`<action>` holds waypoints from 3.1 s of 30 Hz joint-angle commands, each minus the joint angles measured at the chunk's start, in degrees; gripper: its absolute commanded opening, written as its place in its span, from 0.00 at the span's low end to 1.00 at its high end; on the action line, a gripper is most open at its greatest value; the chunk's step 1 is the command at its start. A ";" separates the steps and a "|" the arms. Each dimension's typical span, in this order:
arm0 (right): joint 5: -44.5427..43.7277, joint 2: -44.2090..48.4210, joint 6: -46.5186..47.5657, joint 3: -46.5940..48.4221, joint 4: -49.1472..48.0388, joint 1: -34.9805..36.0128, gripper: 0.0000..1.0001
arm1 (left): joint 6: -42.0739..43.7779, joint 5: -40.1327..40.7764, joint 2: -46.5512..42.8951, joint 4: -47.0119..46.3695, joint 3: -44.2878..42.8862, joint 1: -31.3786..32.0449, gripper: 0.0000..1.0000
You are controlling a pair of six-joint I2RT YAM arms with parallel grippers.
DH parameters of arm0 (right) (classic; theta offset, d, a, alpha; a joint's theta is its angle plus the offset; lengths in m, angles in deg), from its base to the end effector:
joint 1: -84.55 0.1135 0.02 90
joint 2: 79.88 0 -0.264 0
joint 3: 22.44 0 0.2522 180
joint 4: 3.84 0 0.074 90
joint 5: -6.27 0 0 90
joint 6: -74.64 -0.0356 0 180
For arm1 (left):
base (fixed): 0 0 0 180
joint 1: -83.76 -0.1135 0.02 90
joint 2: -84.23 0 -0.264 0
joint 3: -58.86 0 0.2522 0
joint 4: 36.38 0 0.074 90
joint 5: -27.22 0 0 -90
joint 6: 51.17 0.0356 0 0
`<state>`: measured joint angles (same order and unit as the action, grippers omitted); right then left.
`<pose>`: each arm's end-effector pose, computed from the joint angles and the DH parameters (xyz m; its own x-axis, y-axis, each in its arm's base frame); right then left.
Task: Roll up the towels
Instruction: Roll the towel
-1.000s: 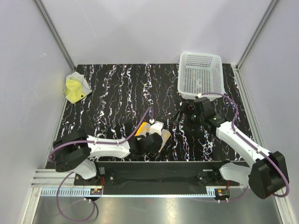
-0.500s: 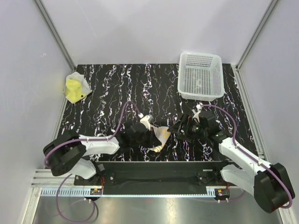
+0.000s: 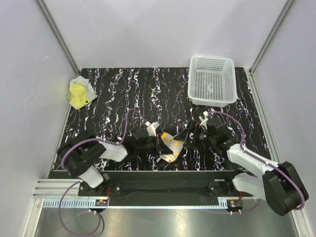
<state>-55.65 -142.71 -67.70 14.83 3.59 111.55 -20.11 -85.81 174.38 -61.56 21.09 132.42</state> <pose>0.1843 0.1127 0.1822 -0.8920 0.3294 -0.3096 -0.0756 0.5665 0.8206 0.1676 -0.2116 0.1289 -0.9446 -0.1199 -0.3057 0.2164 0.4728 -0.8542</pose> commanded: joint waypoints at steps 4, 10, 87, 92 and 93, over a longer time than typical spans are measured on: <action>-1.97 0.07 0.74 0.05 -0.27 1.82 0.97 | -1.53 -2.90 2.31 -9.92 0.63 -0.15 0.00; -5.13 5.78 1.80 0.66 10.27 3.05 0.96 | -1.97 -3.43 5.38 -13.44 0.11 -0.15 0.00; -13.05 -15.66 -0.05 7.52 10.19 8.85 0.18 | 30.64 63.10 2.12 42.72 -28.02 34.65 0.76; -12.87 -14.87 -0.13 7.17 10.63 8.86 0.18 | 29.32 65.21 5.03 44.91 -29.60 34.57 0.77; -12.78 -14.69 -0.22 7.08 10.46 8.86 0.18 | 29.41 65.65 6.60 45.35 -30.04 34.57 0.77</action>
<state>-67.74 -158.42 -68.25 21.32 10.50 119.44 9.20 -25.09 178.86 -17.34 -5.62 167.15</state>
